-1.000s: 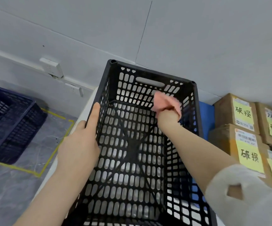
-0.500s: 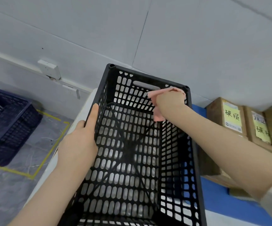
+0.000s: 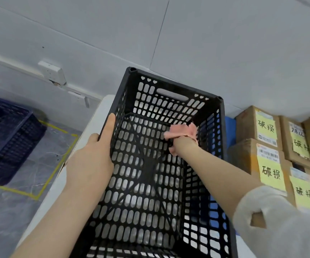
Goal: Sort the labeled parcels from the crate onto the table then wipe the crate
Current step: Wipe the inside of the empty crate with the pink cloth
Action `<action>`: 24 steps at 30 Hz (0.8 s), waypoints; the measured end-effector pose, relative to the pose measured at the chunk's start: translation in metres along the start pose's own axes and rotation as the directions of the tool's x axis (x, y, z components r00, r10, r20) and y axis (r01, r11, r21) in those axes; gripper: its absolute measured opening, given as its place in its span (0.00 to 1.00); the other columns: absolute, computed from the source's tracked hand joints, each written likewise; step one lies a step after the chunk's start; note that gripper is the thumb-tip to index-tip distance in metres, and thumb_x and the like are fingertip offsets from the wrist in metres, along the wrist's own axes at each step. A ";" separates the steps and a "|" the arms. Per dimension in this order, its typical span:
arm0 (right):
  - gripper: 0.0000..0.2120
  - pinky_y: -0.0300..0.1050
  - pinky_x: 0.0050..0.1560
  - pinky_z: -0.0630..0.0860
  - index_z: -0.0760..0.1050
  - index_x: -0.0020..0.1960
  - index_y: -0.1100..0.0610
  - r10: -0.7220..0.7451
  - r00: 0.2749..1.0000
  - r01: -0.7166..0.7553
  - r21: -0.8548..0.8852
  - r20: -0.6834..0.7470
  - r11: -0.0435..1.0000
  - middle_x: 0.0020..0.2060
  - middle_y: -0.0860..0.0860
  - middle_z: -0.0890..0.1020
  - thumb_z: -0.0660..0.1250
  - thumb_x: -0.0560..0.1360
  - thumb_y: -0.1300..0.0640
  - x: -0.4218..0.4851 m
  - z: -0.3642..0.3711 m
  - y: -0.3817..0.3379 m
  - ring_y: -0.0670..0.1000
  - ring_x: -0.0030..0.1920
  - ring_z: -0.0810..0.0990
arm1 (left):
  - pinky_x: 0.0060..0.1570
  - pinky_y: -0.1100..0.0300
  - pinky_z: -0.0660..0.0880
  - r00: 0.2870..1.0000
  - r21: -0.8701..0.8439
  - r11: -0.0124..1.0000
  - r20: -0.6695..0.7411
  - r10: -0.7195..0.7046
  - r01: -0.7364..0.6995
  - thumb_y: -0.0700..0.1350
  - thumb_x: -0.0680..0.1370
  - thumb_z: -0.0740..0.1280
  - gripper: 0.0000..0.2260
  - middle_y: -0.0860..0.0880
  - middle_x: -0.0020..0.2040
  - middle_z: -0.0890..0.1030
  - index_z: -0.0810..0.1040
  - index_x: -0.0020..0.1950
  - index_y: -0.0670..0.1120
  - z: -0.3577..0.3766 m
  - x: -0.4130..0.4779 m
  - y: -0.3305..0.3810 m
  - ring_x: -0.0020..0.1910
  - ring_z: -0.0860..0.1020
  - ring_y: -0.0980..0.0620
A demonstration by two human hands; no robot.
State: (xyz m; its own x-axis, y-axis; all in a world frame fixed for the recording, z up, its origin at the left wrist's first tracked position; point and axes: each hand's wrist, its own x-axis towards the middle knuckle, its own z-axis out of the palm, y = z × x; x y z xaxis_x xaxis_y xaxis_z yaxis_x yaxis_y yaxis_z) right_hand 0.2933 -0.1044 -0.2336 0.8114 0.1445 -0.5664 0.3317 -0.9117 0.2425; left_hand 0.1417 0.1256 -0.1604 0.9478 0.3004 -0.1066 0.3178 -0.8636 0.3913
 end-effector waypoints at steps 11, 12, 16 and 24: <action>0.09 0.48 0.36 0.72 0.75 0.53 0.55 0.278 0.952 -0.274 0.047 -0.128 0.961 0.41 0.49 0.74 0.65 0.74 0.54 -0.097 -0.072 0.049 0.52 0.38 0.72 | 0.33 0.51 0.67 0.999 -0.018 0.999 0.002 0.037 -0.037 0.34 0.73 0.61 0.42 0.42 0.50 0.73 0.43 0.78 0.60 -0.004 -0.002 0.003 0.35 0.68 0.42; 0.10 0.49 0.44 0.76 0.73 0.54 0.53 0.348 0.936 -0.346 0.043 -0.055 0.937 0.49 0.51 0.75 0.65 0.75 0.52 -0.096 -0.059 0.038 0.54 0.46 0.75 | 0.34 0.50 0.68 0.999 -0.022 0.999 0.004 0.038 -0.038 0.34 0.73 0.61 0.43 0.41 0.51 0.73 0.43 0.78 0.61 -0.004 -0.002 0.002 0.36 0.69 0.41; 0.25 0.52 0.57 0.71 0.70 0.67 0.54 0.208 0.978 -0.208 0.073 0.015 0.975 0.59 0.51 0.72 0.69 0.72 0.50 -0.068 0.016 -0.007 0.54 0.60 0.69 | 0.37 0.47 0.70 0.999 -0.015 0.999 0.022 0.041 -0.041 0.34 0.73 0.61 0.43 0.40 0.52 0.74 0.43 0.77 0.62 -0.003 -0.001 0.002 0.42 0.75 0.34; 0.15 0.48 0.56 0.75 0.74 0.53 0.48 0.105 0.977 -0.122 0.083 0.183 0.989 0.60 0.51 0.76 0.71 0.71 0.44 -0.079 0.014 -0.009 0.53 0.59 0.76 | 0.36 0.48 0.68 0.998 -0.018 0.997 0.008 0.069 -0.069 0.35 0.73 0.62 0.42 0.45 0.43 0.69 0.43 0.77 0.61 -0.002 -0.001 0.000 0.40 0.73 0.37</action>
State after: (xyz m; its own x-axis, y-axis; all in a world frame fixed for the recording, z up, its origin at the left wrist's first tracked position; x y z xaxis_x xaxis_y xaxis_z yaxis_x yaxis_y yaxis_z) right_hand 0.2201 -0.1133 -0.2019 0.7399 -0.0250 -0.6722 0.1892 -0.9512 0.2437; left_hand 0.1406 0.1260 -0.1580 0.9676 0.2371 -0.0868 0.2515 -0.8747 0.4144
